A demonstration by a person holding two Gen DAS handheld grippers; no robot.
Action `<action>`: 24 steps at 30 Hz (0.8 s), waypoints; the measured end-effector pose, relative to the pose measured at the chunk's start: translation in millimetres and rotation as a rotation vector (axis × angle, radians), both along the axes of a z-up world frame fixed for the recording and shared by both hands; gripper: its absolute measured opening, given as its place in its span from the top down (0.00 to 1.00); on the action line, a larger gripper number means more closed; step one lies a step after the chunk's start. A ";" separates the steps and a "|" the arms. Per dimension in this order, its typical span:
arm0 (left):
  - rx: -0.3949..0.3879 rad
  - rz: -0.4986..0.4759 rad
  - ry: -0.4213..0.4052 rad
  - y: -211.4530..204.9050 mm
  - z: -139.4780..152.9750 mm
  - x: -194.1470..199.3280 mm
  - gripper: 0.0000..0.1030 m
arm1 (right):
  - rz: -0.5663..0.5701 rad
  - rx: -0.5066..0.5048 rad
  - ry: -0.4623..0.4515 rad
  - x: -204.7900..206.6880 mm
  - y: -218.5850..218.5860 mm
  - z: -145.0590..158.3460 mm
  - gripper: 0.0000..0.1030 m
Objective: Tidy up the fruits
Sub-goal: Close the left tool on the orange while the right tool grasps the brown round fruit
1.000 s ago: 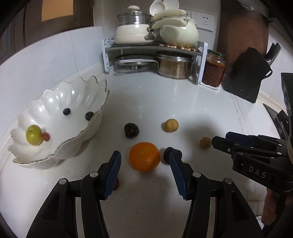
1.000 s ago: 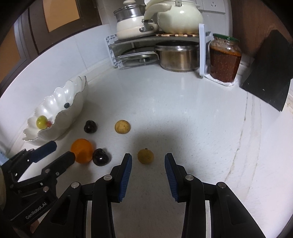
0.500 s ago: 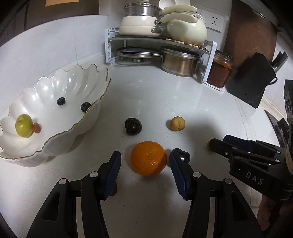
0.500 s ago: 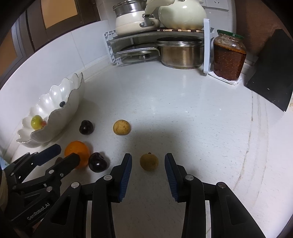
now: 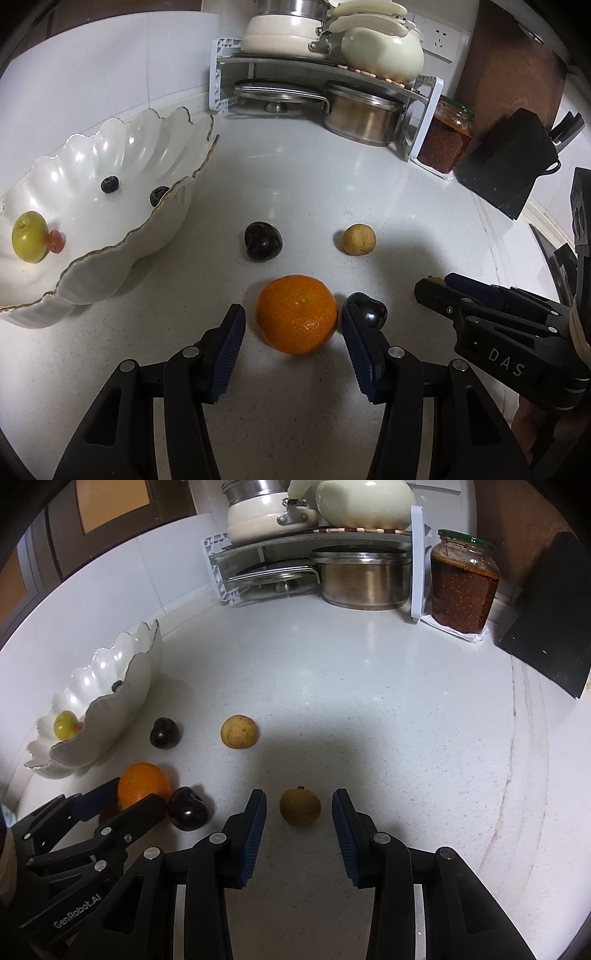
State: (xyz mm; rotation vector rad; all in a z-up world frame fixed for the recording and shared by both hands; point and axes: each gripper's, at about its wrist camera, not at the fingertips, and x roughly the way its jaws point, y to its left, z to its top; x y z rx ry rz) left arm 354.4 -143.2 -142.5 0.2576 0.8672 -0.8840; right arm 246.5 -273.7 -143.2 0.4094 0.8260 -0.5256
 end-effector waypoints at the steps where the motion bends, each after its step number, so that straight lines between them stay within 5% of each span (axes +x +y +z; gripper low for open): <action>1: -0.001 0.000 0.004 -0.3 0.0 0.5 0.53 | -0.001 -0.002 0.004 0.4 -0.3 -0.7 0.63; 7: -0.006 -0.005 0.014 -2.2 -0.2 1.3 0.57 | 0.000 0.002 0.008 1.4 -1.1 -4.0 0.64; 11: -0.008 -0.001 0.021 -1.2 -0.1 1.7 0.58 | 0.010 -0.009 0.012 2.8 1.1 -4.4 0.76; 24: -0.022 0.042 -0.021 10.1 17.7 -7.5 0.59 | 0.049 -0.027 -0.026 -7.0 14.3 15.1 0.76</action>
